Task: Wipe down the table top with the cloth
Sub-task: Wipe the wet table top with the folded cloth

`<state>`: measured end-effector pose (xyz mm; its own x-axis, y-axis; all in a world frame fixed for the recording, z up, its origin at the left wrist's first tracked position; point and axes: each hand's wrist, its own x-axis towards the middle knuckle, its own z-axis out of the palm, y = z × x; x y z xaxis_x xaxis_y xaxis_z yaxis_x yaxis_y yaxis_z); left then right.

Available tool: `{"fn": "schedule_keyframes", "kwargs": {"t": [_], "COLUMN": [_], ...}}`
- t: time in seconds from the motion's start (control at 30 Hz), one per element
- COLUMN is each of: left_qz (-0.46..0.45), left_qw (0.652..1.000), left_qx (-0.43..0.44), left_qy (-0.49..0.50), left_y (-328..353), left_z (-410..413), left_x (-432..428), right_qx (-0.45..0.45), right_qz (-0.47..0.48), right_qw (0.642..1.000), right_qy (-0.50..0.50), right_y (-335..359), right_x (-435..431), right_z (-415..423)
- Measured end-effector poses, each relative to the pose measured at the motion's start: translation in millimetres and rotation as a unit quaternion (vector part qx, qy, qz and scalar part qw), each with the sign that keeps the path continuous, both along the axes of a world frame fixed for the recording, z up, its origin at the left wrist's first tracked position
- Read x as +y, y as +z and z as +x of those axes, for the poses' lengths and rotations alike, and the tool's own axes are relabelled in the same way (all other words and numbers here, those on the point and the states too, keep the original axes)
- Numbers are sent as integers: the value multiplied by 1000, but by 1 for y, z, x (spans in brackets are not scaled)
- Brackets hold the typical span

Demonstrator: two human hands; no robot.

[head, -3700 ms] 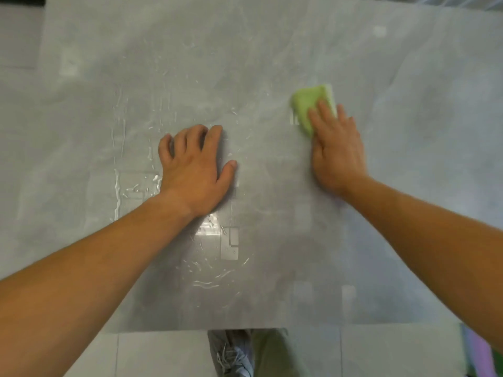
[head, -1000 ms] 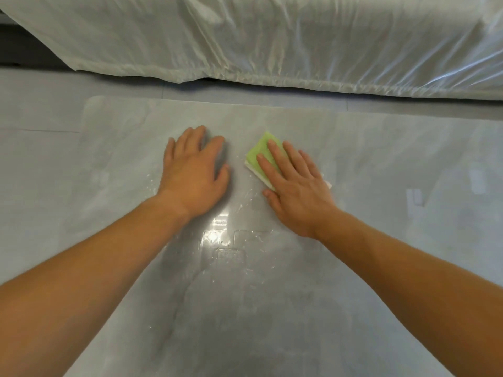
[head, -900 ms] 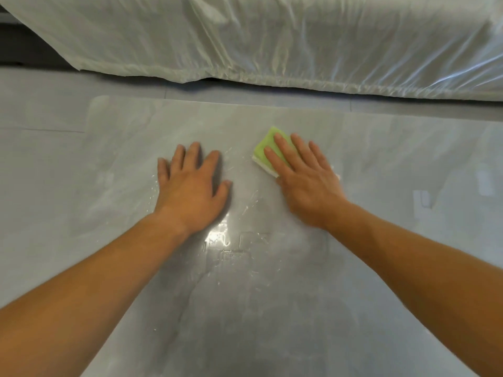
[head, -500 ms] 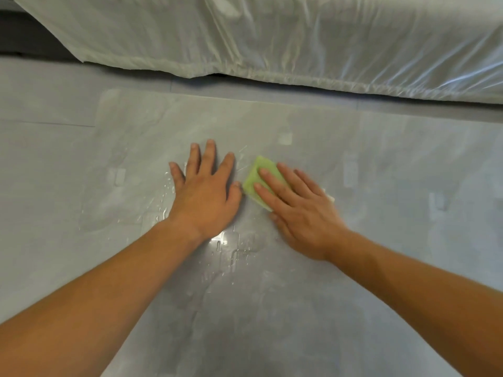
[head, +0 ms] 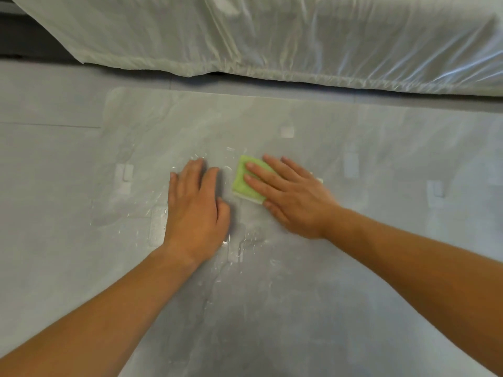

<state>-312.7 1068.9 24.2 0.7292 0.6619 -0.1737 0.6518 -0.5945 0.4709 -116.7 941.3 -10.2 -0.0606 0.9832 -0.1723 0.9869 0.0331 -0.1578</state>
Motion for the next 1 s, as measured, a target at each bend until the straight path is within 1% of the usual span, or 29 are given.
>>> {"fn": "schedule_keyframes", "kwargs": {"t": [0.03, 0.07, 0.1, 0.17, 0.2, 0.23, 0.27, 0.3, 0.33, 0.37, 0.4, 0.43, 0.47, 0.5, 0.53, 0.57, 0.6, 0.63, 0.67, 0.7, 0.73, 0.8, 0.83, 0.87, 0.9, 0.93, 0.97, 1.0], "left_qz": [5, 8, 10, 14, 14, 14, 13, 12, 10, 8, 8, 6, 5, 7, 10, 12, 12, 14, 16, 19, 24, 36, 41, 44, 44, 42, 41, 43], "left_qw": [1000, 999, 999, 998, 998, 998, 998, 998, 999, 998, 998, 998, 998, 997, 997, 997, 996, 996, 996, 996, 996, 995, 994, 993, 992, 991, 990, 988], "left_qx": [11, 22, 33, 45, 48, 49, 49, 48, 48, 47, 48, 50, 53, 58, 64, 70, 74, 78, 80, 80, 80, 92, 102, 111, 118, 126, 135, 144], "left_qy": [-11, -23, -32, -36, -34, -32, -27, -23, -23, -26, -33, -39, -45, -48, -47, -42, -36, -31, -25, -18, -12, -9, -7, -1, 8, 17, 24, 26], "left_y": [0, 0, -1, -4, -7, -8, -9, -10, -10, -10, -10, -9, -9, -9, -8, -8, -8, -8, -7, -7, -7, -6, -6, -7, -7, -8, -9, -11], "left_z": [-7, -13, -17, -23, -24, -26, -27, -28, -30, -33, -37, -41, -45, -48, -52, -56, -59, -63, -68, -72, -77, -86, -90, -94, -99, -102, -106, -108], "left_x": [-6, -12, -18, -25, -27, -30, -32, -35, -39, -44, -51, -58, -65, -71, -77, -81, -84, -87, -90, -93, -96, -104, -107, -111, -114, -117, -119, -121], "right_qx": [-7, -12, -10, 11, 11, 7, 6, 2, -2, -5, -5, -8, -17, -26, -29, -27, -16, -6, -2, 3, 7, 19, 23, 33, 33, 18, 9, 0], "right_qz": [4, 17, 28, 30, 31, 35, 37, 37, 34, 23, 13, 14, 23, 27, 22, 15, 18, 24, 27, 32, 38, 36, 30, 19, 22, 36, 50, 56], "right_qw": [1000, 998, 991, 964, 956, 960, 975, 990, 998, 1000, 1000, 1000, 999, 994, 981, 960, 937, 919, 912, 920, 941, 985, 995, 998, 999, 998, 992, 979], "right_qy": [-18, -65, -134, -265, -291, -277, -219, -135, -55, 3, 28, 18, -26, -99, -191, -279, -348, -393, -410, -390, -337, -169, -92, -40, -20, -47, -112, -196], "right_y": [-1, 0, 0, 3, 4, 4, 3, 2, 0, -1, 0, -2, -3, -1, 2, 6, 9, 11, 12, 10, 7, 3, 4, 5, 3, 0, -4, -4], "right_x": [9, 23, 40, 72, 80, 79, 68, 49, 23, -3, -25, -42, -55, -64, -69, -68, -62, -54, -49, -49, -55, -85, -103, -113, -116, -113, -106, -96], "right_z": [12, 22, 29, 25, 13, -2, -18, -30, -36, -32, -19, 1, 25, 48, 67, 76, 73, 59, 36, 8, -25, -92, -112, -113, -99, -79, -56, -31]}}
